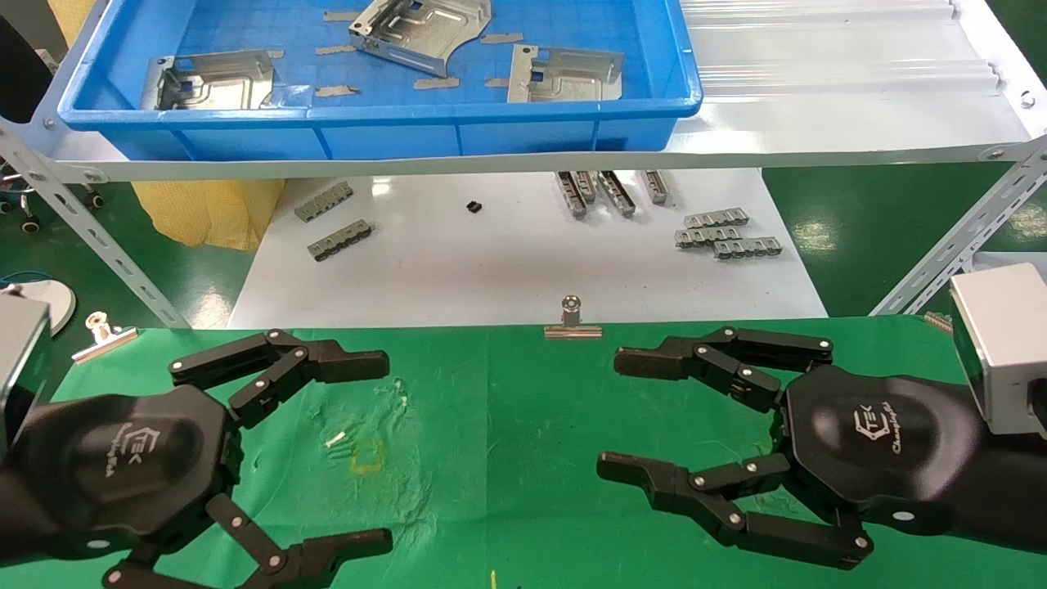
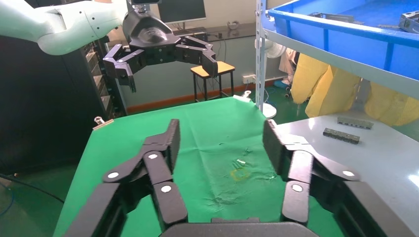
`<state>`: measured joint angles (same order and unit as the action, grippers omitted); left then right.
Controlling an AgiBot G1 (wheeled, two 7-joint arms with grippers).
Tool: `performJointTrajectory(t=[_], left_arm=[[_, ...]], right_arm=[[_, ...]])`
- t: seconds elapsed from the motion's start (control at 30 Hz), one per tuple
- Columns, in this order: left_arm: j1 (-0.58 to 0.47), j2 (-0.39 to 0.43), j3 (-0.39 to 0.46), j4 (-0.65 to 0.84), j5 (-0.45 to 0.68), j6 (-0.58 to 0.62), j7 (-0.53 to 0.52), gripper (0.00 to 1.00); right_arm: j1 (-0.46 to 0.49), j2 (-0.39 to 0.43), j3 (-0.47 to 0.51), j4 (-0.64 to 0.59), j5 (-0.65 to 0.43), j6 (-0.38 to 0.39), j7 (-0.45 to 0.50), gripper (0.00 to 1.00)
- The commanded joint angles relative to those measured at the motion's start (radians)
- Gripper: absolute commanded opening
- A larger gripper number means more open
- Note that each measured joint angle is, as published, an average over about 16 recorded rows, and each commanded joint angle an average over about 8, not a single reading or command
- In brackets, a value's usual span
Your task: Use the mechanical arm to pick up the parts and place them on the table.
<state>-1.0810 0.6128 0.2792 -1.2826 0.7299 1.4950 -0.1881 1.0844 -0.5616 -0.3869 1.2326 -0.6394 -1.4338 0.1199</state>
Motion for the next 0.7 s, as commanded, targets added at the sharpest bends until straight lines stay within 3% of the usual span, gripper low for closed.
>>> performJointTrajectory(t=[0.03, 0.2, 0.37, 0.53, 0.7], left_arm=[[0.004, 0.0, 0.0, 0.0, 0.0, 0.0, 0.001, 1.0], [-0.049, 0.007, -0.002, 0.001, 0.002, -0.003, -0.014, 1.0], [-0.238, 0.057, 0.021, 0.067, 0.071, -0.026, -0.051, 1.0], [-0.489, 0.178, 0.085, 0.298, 0.221, -0.069, -0.045, 1.0], [-0.693, 0.335, 0.153, 0.633, 0.395, -0.226, 0.012, 1.0]], right_arm=[[0.0, 0.0, 0.0, 0.0, 0.0, 0.0, 0.0, 0.0], [0.0, 0.0, 0.0, 0.0, 0.0, 0.0, 0.0, 0.0], [0.0, 0.0, 0.0, 0.0, 0.0, 0.0, 0.0, 0.0], [0.0, 0.0, 0.0, 0.0, 0.0, 0.0, 0.0, 0.0], [0.0, 0.0, 0.0, 0.0, 0.0, 0.0, 0.0, 0.0]])
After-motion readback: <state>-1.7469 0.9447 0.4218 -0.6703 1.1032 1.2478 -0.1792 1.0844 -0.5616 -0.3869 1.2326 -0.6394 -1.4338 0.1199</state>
